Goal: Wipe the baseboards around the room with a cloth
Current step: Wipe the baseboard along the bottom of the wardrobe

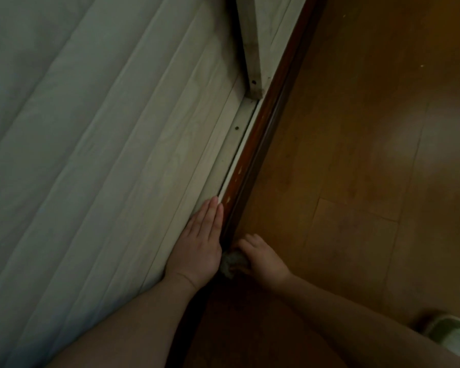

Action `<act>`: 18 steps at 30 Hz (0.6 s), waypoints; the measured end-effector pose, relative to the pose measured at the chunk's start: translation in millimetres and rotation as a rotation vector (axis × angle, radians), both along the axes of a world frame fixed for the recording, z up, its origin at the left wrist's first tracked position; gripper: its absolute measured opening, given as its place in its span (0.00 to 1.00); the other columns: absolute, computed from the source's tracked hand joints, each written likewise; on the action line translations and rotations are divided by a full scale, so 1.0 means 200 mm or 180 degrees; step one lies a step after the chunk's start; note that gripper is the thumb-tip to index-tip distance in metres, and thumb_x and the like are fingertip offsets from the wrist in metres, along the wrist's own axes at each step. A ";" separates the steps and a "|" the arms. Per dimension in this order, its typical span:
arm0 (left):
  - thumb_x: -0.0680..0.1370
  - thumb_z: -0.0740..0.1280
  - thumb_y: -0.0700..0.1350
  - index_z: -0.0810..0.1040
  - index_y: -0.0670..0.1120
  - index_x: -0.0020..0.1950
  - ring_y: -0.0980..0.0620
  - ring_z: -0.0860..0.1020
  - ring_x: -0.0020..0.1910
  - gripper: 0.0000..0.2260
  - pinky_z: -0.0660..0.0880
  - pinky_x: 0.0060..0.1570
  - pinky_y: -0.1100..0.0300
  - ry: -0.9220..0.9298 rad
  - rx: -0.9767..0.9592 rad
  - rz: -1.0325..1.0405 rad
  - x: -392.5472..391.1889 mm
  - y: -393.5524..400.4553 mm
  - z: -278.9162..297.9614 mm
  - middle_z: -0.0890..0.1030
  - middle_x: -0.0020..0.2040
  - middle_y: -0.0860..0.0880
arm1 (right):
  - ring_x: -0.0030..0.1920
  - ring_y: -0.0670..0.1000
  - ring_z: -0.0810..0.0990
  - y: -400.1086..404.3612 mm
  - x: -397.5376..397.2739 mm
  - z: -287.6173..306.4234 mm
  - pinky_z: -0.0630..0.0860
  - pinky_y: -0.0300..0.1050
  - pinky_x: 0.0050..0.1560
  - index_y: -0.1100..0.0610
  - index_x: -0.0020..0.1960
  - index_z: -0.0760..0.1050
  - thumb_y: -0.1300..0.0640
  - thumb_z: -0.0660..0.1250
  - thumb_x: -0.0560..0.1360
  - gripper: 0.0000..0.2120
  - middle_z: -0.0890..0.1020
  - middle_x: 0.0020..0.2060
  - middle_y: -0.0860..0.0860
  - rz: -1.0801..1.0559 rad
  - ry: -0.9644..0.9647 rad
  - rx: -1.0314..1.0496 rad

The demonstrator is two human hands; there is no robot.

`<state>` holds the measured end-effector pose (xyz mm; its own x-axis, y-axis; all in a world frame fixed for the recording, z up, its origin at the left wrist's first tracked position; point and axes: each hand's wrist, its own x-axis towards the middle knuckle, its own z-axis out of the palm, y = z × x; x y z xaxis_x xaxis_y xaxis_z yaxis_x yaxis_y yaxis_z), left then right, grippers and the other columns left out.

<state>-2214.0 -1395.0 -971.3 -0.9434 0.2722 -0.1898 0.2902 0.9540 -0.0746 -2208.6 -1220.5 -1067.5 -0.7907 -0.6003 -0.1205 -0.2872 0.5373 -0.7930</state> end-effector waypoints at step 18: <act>0.76 0.66 0.46 0.55 0.37 0.79 0.43 0.55 0.79 0.35 0.59 0.75 0.48 -0.0195 0.0118 0.0045 0.00 0.00 0.03 0.55 0.80 0.39 | 0.57 0.51 0.74 0.36 -1.06 0.15 0.75 0.48 0.57 0.48 0.54 0.69 0.56 0.73 0.73 0.16 0.73 0.52 0.47 -0.1903 0.0043 0.0357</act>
<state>-2214.6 -1394.8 -965.0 -0.9341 0.2668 -0.2374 0.2797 0.9599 -0.0215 -2421.4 -1149.2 -1038.2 -0.9888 -0.0360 -0.1449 0.0805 0.6886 -0.7206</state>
